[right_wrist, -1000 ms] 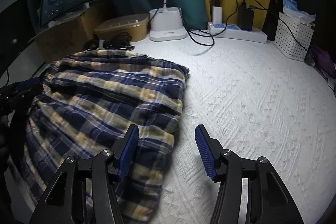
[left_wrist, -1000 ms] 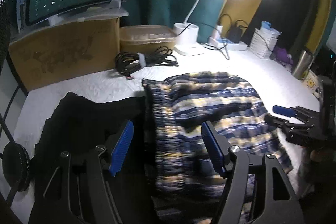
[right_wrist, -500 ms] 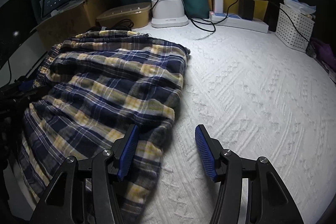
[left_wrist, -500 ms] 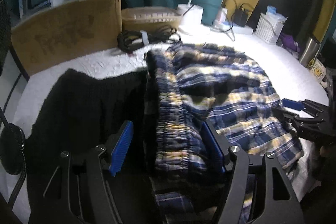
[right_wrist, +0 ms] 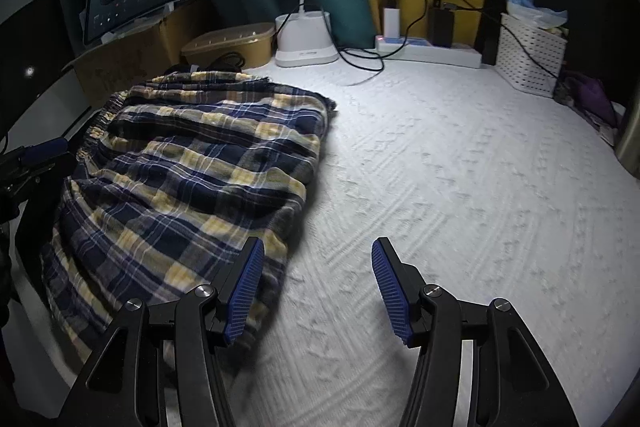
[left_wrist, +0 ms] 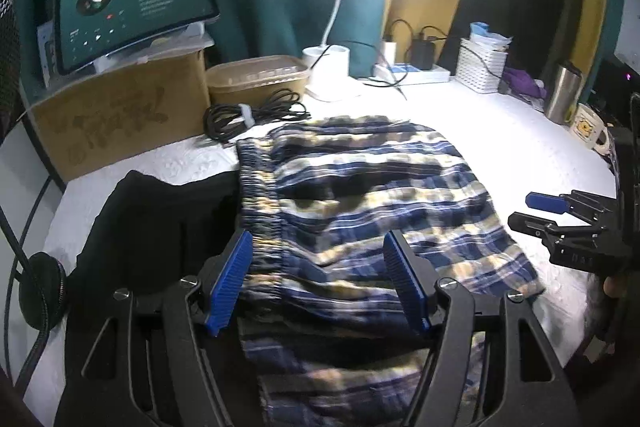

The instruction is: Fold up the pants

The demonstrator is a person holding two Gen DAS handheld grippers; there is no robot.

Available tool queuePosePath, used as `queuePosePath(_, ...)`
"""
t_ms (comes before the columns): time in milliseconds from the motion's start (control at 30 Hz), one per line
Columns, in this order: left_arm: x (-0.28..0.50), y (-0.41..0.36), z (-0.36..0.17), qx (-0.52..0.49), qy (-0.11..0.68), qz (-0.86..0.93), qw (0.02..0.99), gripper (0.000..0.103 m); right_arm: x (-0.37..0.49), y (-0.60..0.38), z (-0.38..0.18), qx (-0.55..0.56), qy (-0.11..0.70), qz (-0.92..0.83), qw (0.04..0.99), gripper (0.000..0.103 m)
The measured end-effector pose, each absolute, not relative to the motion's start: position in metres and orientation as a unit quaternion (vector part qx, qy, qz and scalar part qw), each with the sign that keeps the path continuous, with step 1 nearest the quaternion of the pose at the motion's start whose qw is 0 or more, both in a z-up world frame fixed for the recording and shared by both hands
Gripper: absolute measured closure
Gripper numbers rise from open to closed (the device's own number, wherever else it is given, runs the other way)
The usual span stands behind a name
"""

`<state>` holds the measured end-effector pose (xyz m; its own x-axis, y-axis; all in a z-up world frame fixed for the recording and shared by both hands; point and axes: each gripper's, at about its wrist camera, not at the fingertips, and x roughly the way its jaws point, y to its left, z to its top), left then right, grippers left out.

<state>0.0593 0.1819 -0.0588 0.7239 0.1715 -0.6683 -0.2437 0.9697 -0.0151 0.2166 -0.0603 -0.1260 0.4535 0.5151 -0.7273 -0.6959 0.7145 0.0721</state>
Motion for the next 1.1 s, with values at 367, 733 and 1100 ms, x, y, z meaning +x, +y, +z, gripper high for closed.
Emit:
queuePosePath(367,0.05,0.143,-0.054,-0.041,0.346,0.09,0.933,0.035,0.198,-0.099,-0.112,-0.106,0.357,0.34,0.864,0.031)
queuePosePath(733,0.042,0.099,-0.052,-0.038,0.335,0.06,0.94,0.034,0.182,-0.147,-0.096,-0.094,0.334,0.313,0.884,0.031)
queuePosePath(1100,0.034,0.072,-0.04,-0.068,0.318,0.033,0.945,0.031,0.16,-0.197,-0.069,-0.082,0.3,0.277,0.909,0.03)
